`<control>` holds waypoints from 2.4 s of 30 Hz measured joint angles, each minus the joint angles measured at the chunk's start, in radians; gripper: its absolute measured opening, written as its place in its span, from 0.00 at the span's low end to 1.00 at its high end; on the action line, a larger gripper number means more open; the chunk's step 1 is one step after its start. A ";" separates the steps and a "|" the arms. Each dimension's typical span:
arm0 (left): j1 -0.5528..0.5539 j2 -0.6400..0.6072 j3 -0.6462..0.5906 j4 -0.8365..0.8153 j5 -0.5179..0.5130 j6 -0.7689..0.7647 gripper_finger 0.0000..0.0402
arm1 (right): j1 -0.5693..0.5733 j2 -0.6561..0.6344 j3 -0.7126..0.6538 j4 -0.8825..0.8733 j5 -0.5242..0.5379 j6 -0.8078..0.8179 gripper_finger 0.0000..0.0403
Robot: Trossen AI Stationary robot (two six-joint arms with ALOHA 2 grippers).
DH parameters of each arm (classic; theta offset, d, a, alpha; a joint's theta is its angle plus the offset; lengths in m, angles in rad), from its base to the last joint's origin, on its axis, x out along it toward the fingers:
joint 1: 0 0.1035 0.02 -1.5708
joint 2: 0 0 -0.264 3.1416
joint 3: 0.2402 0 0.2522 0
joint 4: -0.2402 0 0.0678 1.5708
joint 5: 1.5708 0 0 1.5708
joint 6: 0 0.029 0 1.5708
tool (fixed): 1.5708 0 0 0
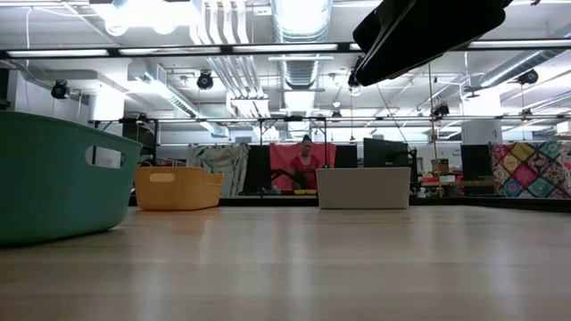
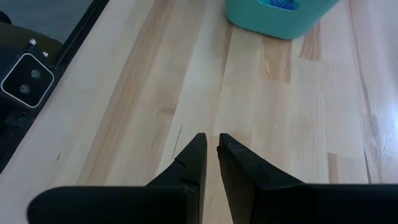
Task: Sort Halloween decoration
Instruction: Put the white bone toy into the orange bin, then return to Home Position
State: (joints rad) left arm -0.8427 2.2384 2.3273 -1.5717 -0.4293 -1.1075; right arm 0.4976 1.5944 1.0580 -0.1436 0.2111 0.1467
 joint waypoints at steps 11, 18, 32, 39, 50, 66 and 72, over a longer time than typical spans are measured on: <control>0.106 -0.148 -0.137 0.002 -0.155 0.333 0.00 | -0.001 -0.001 0.002 0.001 0.000 -0.007 0.09; 0.215 -0.418 -0.487 0.000 -0.264 0.351 0.00 | -0.003 -0.001 0.002 0.013 0.000 -0.007 0.09; 0.882 -0.919 -1.217 0.465 -0.231 0.518 0.00 | -0.077 -0.002 0.009 0.056 0.000 0.011 0.09; 1.370 -0.933 -1.272 0.724 0.166 0.834 0.00 | -0.121 -0.002 0.016 0.055 0.000 0.010 0.09; 1.662 -0.836 -1.244 0.730 0.236 0.936 0.00 | -0.168 -0.002 0.016 0.052 -0.001 0.008 0.09; 1.627 -0.882 -1.257 0.744 0.184 0.987 0.23 | -0.194 -0.002 0.016 0.051 -0.002 -0.124 0.09; 1.491 -1.087 -1.322 0.781 0.185 1.000 0.26 | -0.228 -0.038 -0.019 0.051 -0.010 -0.191 0.09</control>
State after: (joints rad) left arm 0.6481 1.1516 1.0054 -0.7903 -0.2440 -0.1071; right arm 0.2699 1.5568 1.0387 -0.0929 0.2015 -0.0440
